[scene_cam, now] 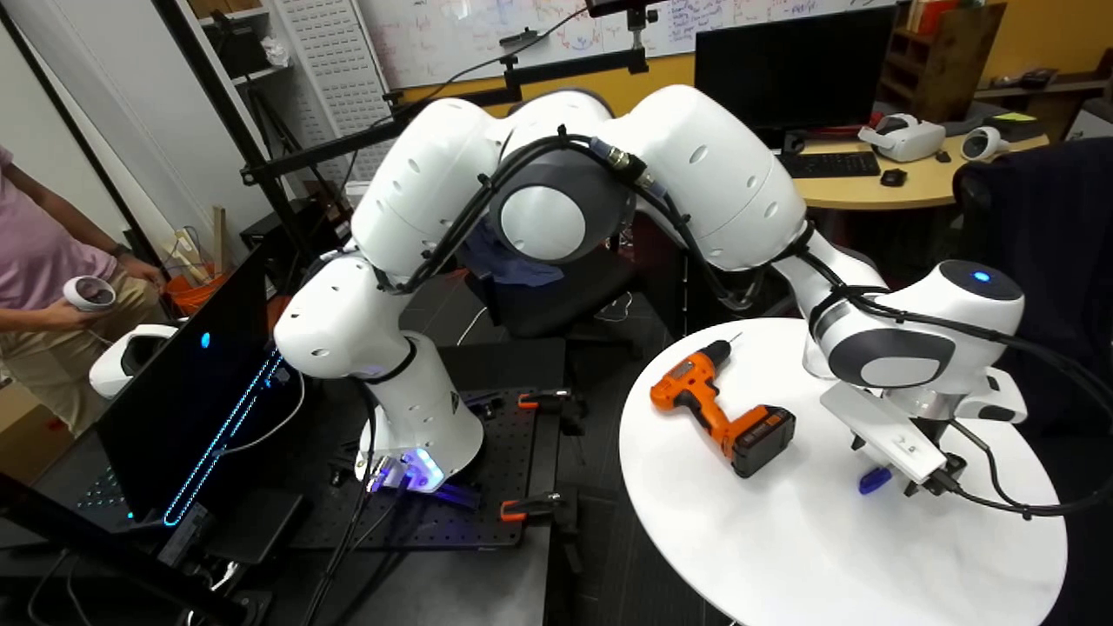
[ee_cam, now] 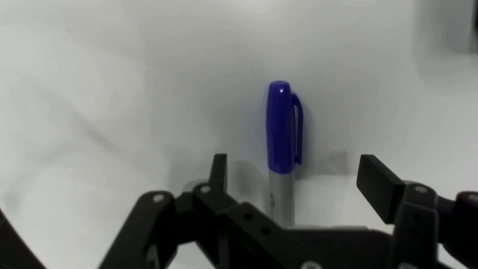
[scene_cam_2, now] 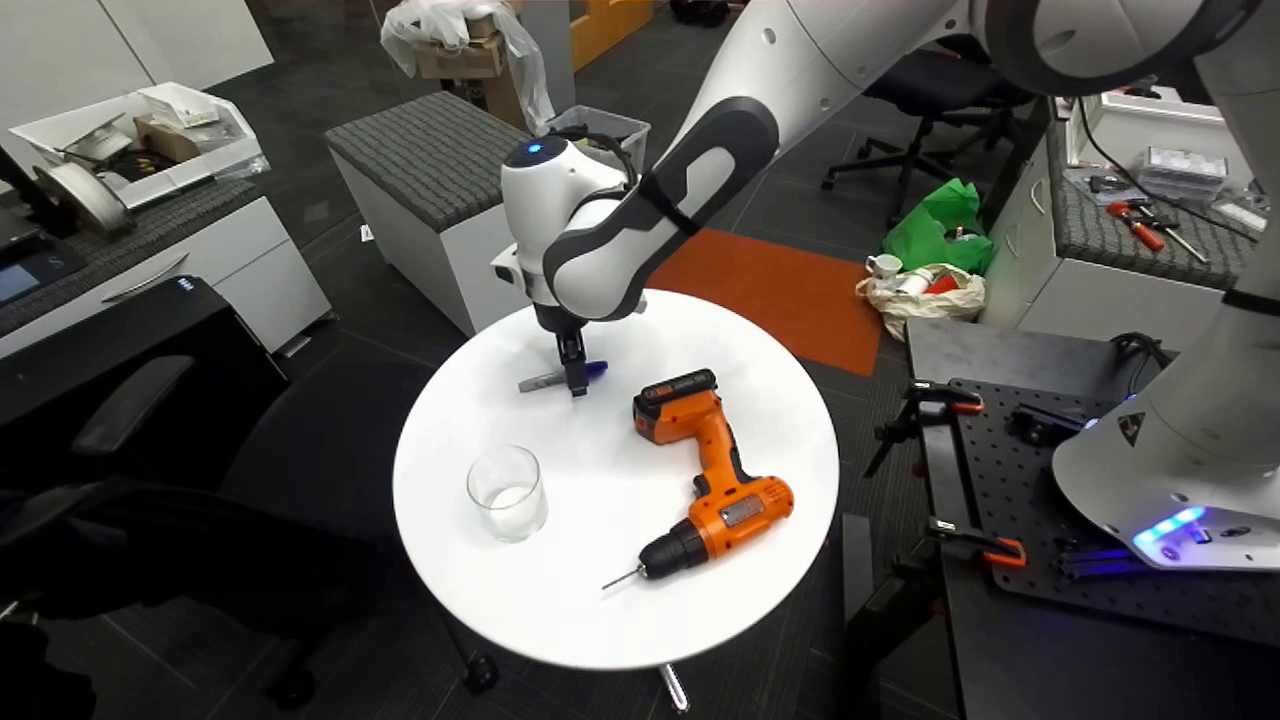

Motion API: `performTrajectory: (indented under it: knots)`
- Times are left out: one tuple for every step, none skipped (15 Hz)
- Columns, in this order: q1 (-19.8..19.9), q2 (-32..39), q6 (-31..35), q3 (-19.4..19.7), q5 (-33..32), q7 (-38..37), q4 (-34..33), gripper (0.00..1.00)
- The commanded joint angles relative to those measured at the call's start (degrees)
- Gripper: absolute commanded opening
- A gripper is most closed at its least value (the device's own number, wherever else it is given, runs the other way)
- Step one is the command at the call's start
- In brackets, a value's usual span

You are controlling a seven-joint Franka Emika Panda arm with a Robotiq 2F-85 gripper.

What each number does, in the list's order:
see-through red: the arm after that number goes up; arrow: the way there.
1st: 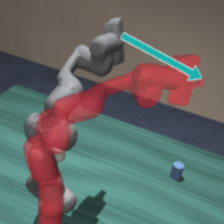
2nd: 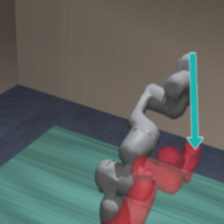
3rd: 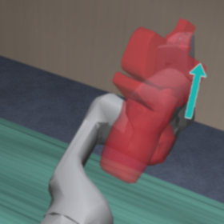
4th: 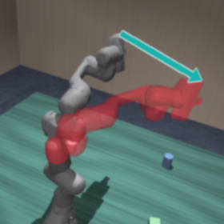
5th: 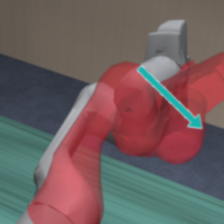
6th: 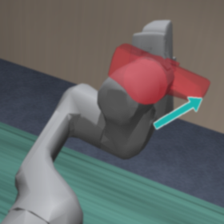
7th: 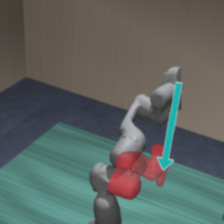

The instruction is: Place the blue pen inside the glass

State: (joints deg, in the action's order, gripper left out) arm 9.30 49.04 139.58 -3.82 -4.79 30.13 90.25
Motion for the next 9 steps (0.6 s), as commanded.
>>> performTrajectory:
  knots:
    - [-0.3, 1.5, -3.2, 0.0, -1.2, 0.3, -3.2, 0.81]
    - [-0.3, 1.7, -3.5, 0.0, -1.3, 0.4, -3.5, 0.76]
    - [-0.3, 1.9, -3.8, 0.0, -1.5, 0.4, -3.8, 0.58]
    - [-0.3, 2.0, -4.0, 0.0, -1.6, 0.4, -4.1, 0.52]
    - [-0.3, 2.2, -4.1, 0.0, -1.6, 0.4, -4.3, 0.42]
    - [-0.4, 2.3, -4.2, 0.0, -1.7, 0.3, -4.5, 0.35]
    - [-0.4, 2.4, -4.2, 0.0, -1.7, 0.3, -4.7, 0.28]
    - [-0.4, 2.5, -4.2, 0.0, -1.8, 0.3, -4.9, 0.20]
    - [-0.4, 2.5, -4.2, 0.0, -1.8, 0.3, -5.1, 0.13]
